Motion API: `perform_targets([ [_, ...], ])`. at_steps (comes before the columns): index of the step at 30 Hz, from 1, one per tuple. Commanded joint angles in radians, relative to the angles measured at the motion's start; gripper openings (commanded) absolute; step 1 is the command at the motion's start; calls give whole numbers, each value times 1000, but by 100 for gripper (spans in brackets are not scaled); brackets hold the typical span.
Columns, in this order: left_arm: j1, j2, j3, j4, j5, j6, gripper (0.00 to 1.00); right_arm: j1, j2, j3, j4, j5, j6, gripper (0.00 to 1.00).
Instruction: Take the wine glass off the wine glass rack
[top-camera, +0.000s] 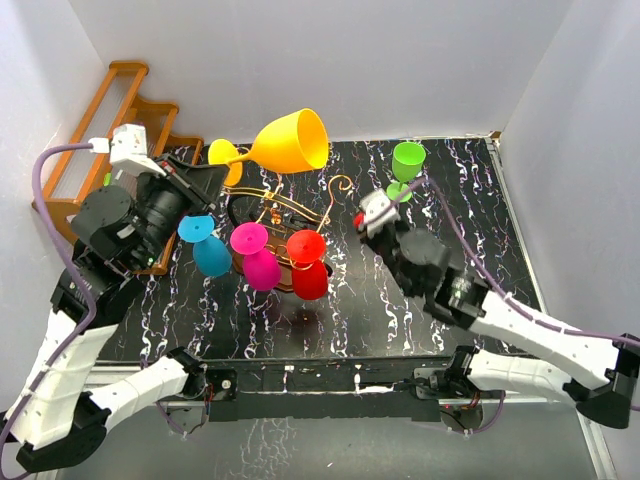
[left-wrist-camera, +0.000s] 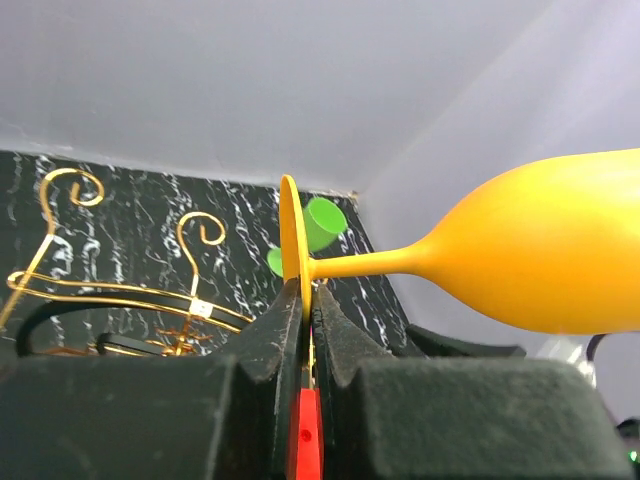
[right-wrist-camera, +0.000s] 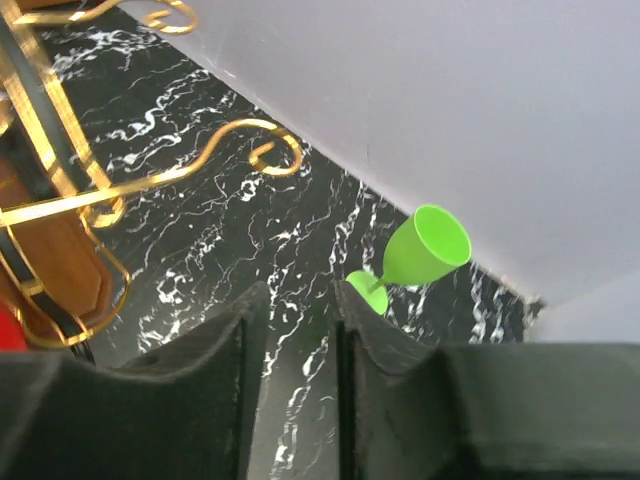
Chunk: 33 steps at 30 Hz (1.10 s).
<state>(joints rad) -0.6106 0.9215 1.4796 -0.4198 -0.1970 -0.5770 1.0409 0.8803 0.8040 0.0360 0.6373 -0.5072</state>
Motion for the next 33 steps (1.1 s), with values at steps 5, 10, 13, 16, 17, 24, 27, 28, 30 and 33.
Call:
perform_targets([
  [5, 5, -58, -29, -31, -123, 93, 0, -456, 385, 727, -615, -585, 617, 8],
  [10, 4, -69, -44, -51, -114, 111, 0, -578, 583, 1019, -722, -1024, 737, 9],
  [13, 4, -52, -34, -58, -82, 134, 0, -620, 552, 974, -562, -1298, 826, 43],
  [16, 5, -24, -16, -62, -41, 152, 0, -622, 487, 912, -412, -1430, 896, 62],
  [17, 5, -15, -10, -62, -28, 156, 0, -622, 470, 909, -402, -1442, 902, 63],
  [24, 4, 12, -13, -32, 16, 163, 0, -624, 397, 903, -422, -1378, 883, 63],
  [27, 4, 16, -19, -26, 23, 159, 0, -624, 382, 899, -423, -1366, 881, 62],
  [28, 5, 18, -21, -22, 27, 156, 0, -623, 379, 897, -422, -1367, 879, 62],
  [30, 5, 19, -21, -13, 35, 153, 0, -623, 378, 897, -421, -1375, 878, 61],
  [33, 4, 21, -21, -4, 51, 143, 0, -624, 383, 900, -421, -1386, 875, 61],
])
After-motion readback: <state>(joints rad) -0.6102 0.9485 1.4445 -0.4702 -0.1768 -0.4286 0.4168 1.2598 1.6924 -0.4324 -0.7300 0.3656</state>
